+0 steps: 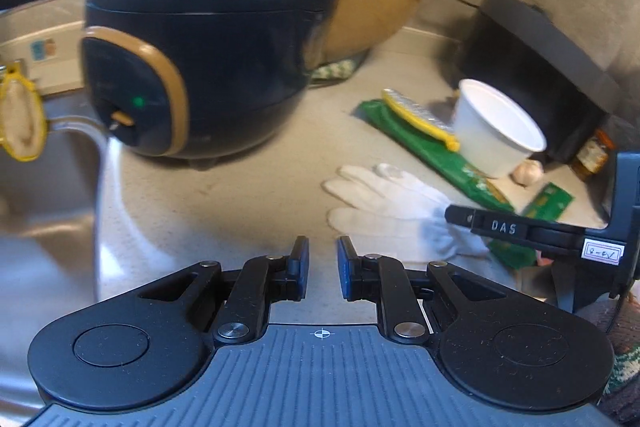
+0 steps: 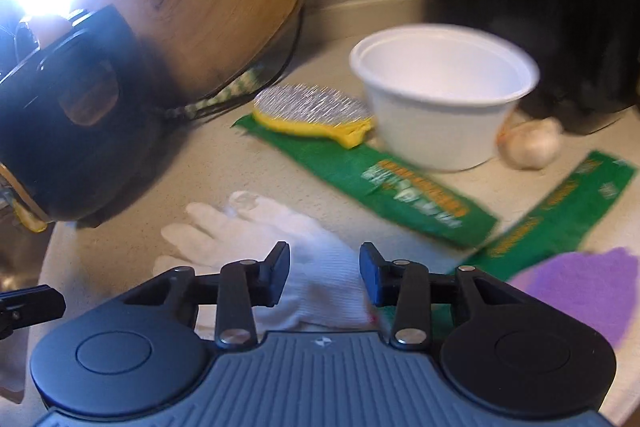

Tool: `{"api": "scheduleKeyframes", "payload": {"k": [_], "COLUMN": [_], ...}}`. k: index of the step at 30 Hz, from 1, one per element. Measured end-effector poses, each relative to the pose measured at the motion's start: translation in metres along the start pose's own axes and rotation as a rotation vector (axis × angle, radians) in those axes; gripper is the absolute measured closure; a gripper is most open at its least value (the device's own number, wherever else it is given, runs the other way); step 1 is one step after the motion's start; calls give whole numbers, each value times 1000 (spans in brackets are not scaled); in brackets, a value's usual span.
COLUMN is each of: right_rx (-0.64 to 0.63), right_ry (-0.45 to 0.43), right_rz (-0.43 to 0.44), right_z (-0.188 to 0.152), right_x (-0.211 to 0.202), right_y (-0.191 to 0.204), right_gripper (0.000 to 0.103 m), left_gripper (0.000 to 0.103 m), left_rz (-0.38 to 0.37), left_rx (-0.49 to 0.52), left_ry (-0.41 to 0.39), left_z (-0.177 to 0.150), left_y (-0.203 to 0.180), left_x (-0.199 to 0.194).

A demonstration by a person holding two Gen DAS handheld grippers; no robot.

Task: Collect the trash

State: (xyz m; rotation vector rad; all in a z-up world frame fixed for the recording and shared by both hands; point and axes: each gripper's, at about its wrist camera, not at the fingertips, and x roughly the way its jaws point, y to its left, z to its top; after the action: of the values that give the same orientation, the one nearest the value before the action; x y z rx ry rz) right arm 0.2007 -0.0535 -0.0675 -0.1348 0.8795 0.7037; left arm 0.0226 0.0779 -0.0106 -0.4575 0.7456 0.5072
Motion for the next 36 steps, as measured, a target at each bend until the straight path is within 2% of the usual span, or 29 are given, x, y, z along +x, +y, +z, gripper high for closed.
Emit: {"api": "scheduleKeyframes", "payload": {"k": [2,5,8,11,15,19,20,22,25,27,31,36], "right_rx": [-22,-17,-81,-117,-149,-193,-209,-242,-272,-268,-316,-503], "right_ry": [19,108,125,74,-34,-96,-110,-132,-144,-143,-177,-199], "right_rz": [78,292,350,297,165,54,33,-10,-89,-103,-56,-142], "right_z": [-4,-17,-30,-31,-19,-2,0,8,24,33,44,46], "right_x": [-3,-10,-22,-36,-48,-44,-42,-32,-10,0,8,40], "right_y": [7,15,24,22,11,5,5,4,1,-1,12,46], "right_gripper": [65,65,65,65,65,64,63,52,48,48,48,48], "left_gripper": [85,85,85,85,85,85,85,85,85,85,85,85], "left_rz": [16,29,28,27,1,-26,-36,-48,-43,-30,-3,3], "left_rx": [-6,-13,-6,-6,8,11,13,13,5,-10,-47,-59], "left_ry": [3,6,15,28,35,58,59,55,59,59,62,61], "left_z": [0,2,3,4,2,-1,-3,-6,-9,-10,-10,-11], "left_y": [-1,-5,-10,-13,-16,-15,-15,-12,-6,0,11,17], "left_x": [0,3,9,13,16,17,16,13,9,8,8,7]}}
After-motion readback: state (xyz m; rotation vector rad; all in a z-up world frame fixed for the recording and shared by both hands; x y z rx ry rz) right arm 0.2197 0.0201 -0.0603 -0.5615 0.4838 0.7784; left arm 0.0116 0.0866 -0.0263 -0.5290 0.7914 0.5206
